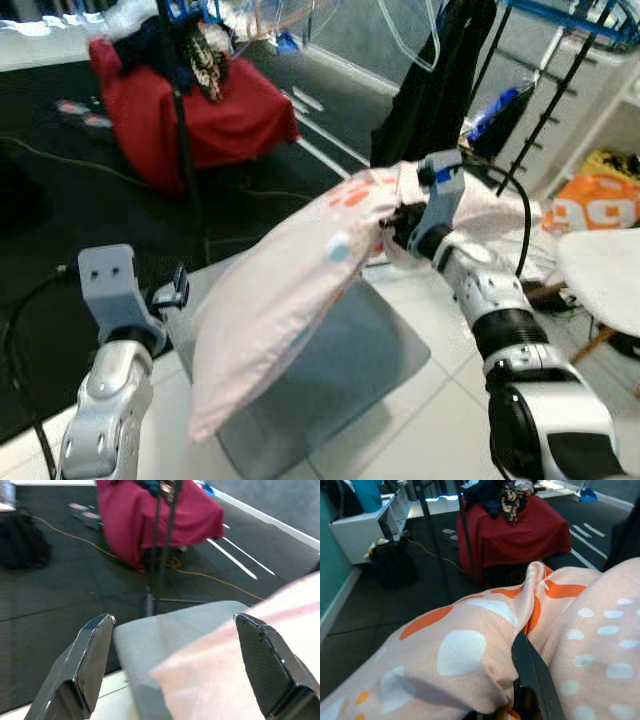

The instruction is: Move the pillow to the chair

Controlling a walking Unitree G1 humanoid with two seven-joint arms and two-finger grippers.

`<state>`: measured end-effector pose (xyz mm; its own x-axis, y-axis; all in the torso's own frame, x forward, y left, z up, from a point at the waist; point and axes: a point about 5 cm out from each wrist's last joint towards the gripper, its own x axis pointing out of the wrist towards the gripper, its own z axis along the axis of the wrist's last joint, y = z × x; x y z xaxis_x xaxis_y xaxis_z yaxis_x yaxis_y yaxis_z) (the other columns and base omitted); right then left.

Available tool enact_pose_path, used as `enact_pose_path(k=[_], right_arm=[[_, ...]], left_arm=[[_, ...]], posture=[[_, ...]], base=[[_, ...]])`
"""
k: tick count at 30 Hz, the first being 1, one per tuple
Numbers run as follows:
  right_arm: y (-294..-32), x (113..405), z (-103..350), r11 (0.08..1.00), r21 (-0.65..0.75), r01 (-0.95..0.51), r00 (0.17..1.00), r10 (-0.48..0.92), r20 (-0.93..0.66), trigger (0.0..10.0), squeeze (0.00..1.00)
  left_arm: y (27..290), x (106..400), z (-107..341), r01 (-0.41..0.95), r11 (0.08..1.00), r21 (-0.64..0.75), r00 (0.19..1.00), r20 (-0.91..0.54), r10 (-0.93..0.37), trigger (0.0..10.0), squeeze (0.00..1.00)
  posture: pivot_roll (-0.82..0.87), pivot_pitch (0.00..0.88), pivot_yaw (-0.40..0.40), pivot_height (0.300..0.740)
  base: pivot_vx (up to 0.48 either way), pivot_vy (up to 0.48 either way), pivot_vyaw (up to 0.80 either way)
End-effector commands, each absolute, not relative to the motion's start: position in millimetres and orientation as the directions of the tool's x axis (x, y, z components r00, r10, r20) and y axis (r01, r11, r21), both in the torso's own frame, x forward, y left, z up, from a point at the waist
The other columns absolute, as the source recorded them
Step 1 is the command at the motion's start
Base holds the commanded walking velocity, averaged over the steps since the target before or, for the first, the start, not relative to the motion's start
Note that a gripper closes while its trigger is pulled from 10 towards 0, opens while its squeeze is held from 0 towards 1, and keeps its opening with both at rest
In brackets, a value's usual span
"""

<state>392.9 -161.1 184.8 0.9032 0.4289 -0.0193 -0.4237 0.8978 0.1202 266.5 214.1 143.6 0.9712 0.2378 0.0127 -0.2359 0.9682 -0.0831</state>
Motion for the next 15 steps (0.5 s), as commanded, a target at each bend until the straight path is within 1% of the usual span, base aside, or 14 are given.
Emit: enact_pose_path(k=[1,2,6,7,8,9,10,11,12,14,15], right_arm=[[-166,396,198,0.914,0.123,-0.386,0.922,0.384,0.043,10.0,0.00],[-169,396,195,0.940,0.094,-0.328,0.944,0.323,0.062,10.0,0.00],[-170,395,193,0.947,0.070,-0.312,0.949,0.308,0.063,10.0,0.00],[-169,393,187,0.937,0.072,-0.341,0.940,0.339,0.040,10.0,0.00],[-169,393,187,0.937,0.072,-0.341,0.940,0.339,0.040,10.0,0.00],[-165,389,179,0.910,0.115,-0.398,0.917,0.398,0.026,10.0,0.00],[-165,389,179,0.910,0.115,-0.398,0.917,0.398,0.026,10.0,0.00],[-160,384,172,0.880,0.149,-0.452,0.890,0.455,0.016,10.0,0.00],[-160,384,172,0.880,0.149,-0.452,0.890,0.455,0.016,10.0,0.00],[-154,379,166,0.837,0.203,-0.509,0.857,0.516,0.021,10.0,0.00],[-154,379,166,0.837,0.203,-0.509,0.857,0.516,0.021,10.0,0.00]], left_arm=[[213,267,146,-0.231,0.970,-0.074,0.972,0.027,0.234,10.0,0.00],[213,267,145,-0.233,0.971,-0.060,0.972,0.020,0.234,10.0,0.00],[213,267,144,-0.234,0.971,-0.054,0.972,0.016,0.235,10.0,0.00],[214,267,144,-0.235,0.971,-0.043,0.972,0.017,0.236,10.0,0.00],[214,267,144,-0.235,0.971,-0.043,0.972,0.017,0.236,10.0,0.00],[214,267,144,-0.235,0.971,-0.031,0.972,0.017,0.236,10.0,0.00],[214,267,144,-0.235,0.971,-0.031,0.972,0.017,0.236,10.0,0.00],[214,267,144,-0.236,0.972,-0.021,0.972,0.018,0.236,10.0,0.00],[214,267,144,-0.236,0.972,-0.021,0.972,0.018,0.236,10.0,0.00],[216,268,144,-0.239,0.971,-0.002,0.971,0.016,0.239,10.0,0.00],[216,268,144,-0.239,0.971,-0.002,0.971,0.016,0.239,10.0,0.00]], posture=[[-0.09,0.042,-0.130,0.740],[-0.09,0.042,-0.127,0.740],[-0.09,0.042,-0.127,0.740],[-0.09,0.042,-0.127,0.740],[-0.09,0.042,-0.127,0.740],[-0.08,0.039,-0.127,0.740],[-0.08,0.039,-0.127,0.740],[-0.08,0.039,-0.127,0.740],[-0.08,0.039,-0.127,0.740],[-0.08,0.031,-0.127,0.740],[-0.08,0.031,-0.127,0.740]], base=[[0.000,0.000,0.00],[0.000,0.000,0.00],[0.000,0.000,0.00],[0.000,0.000,0.00],[0.000,0.000,0.00],[0.000,0.000,0.00],[0.000,0.000,0.00],[0.000,0.000,0.00],[0.000,0.000,0.00],[0.000,0.000,0.71],[0.000,0.000,0.77]])
